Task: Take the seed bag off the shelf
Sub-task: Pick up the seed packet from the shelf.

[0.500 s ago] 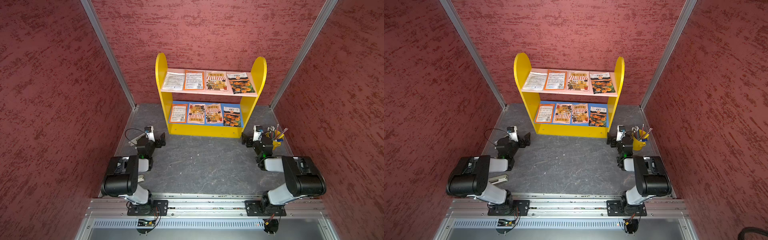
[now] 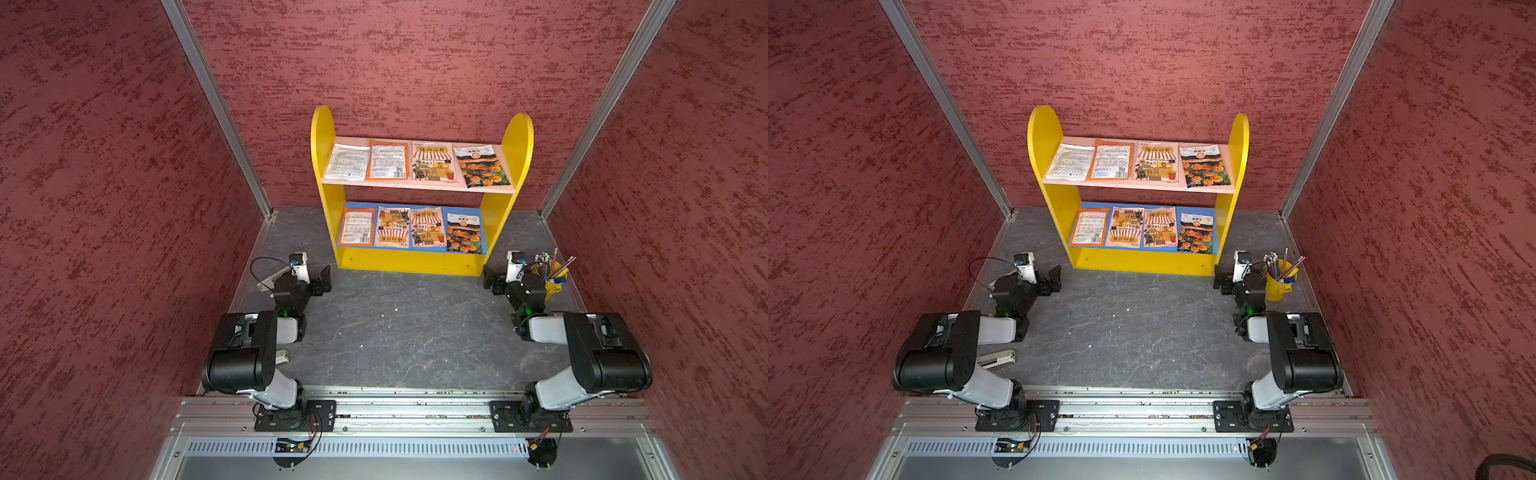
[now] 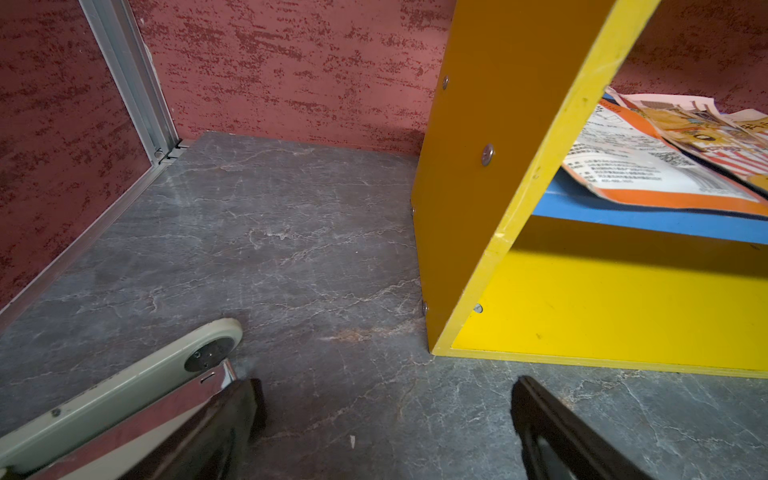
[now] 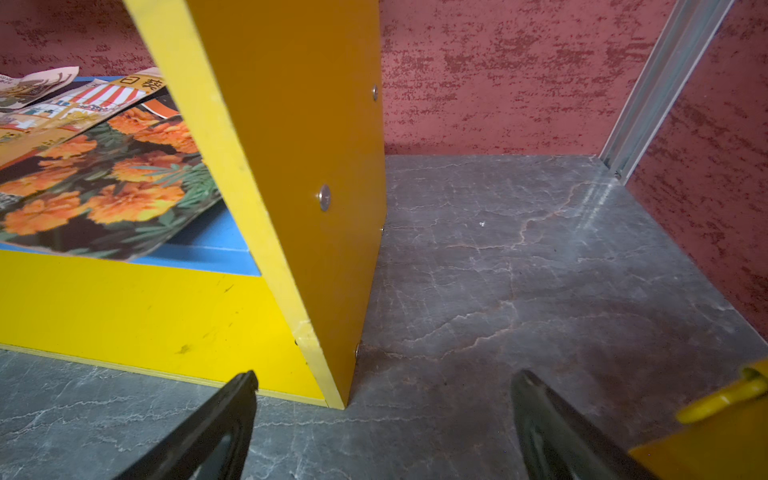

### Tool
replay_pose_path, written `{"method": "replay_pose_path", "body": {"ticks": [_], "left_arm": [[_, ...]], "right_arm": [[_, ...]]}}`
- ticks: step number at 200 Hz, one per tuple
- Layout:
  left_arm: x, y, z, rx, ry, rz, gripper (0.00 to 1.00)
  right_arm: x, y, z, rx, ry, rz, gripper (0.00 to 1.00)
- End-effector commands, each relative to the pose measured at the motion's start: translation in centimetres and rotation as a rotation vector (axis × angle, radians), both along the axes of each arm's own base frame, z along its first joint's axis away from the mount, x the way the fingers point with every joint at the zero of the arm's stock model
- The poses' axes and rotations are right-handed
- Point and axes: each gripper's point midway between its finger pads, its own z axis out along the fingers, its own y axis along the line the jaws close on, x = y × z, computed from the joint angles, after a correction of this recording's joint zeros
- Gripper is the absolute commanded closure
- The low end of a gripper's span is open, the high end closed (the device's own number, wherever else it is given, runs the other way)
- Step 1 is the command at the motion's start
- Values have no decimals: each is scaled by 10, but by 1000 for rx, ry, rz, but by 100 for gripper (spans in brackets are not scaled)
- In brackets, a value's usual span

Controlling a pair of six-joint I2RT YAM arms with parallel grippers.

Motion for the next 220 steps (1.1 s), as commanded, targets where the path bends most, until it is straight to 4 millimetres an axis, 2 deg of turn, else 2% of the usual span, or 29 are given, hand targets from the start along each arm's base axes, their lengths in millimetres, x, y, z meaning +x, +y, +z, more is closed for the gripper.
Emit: {"method": "replay_pose_path", "body": {"ticks": [1, 27, 58, 68, 92, 124, 132, 162, 185, 220], "left_arm": [[4, -3, 7, 13, -20, -14, 0], [0, -3, 13, 18, -41, -11, 0], [-9, -7, 35, 45, -67, 2, 0], [-11, -12, 42, 78, -72, 2, 0], [-17, -29, 65, 139, -97, -3, 0], [-24, -71, 101, 139, -118, -80, 0], [-29, -83, 101, 140, -94, -114, 0], [-43, -121, 129, 78, -52, -216, 0], [-56, -149, 145, -11, 15, -304, 0], [-74, -187, 164, -55, 101, -404, 0]], "right_arm": [[0, 0, 1, -4, -12, 6, 2], [-4, -7, 5, 2, -40, -34, 1], [-10, -7, 17, -1, -53, -37, 2], [-13, -8, 33, -1, -72, -40, 2], [-21, -13, 53, 11, -79, -79, 2], [-33, -15, 81, 68, -75, -106, 2], [-37, -14, 92, 78, -78, -109, 2], [-54, -14, 129, 88, -57, -145, 1], [-67, -1, 163, 112, -72, -107, 2], [-80, 26, 221, 81, -95, -31, 3]]}}
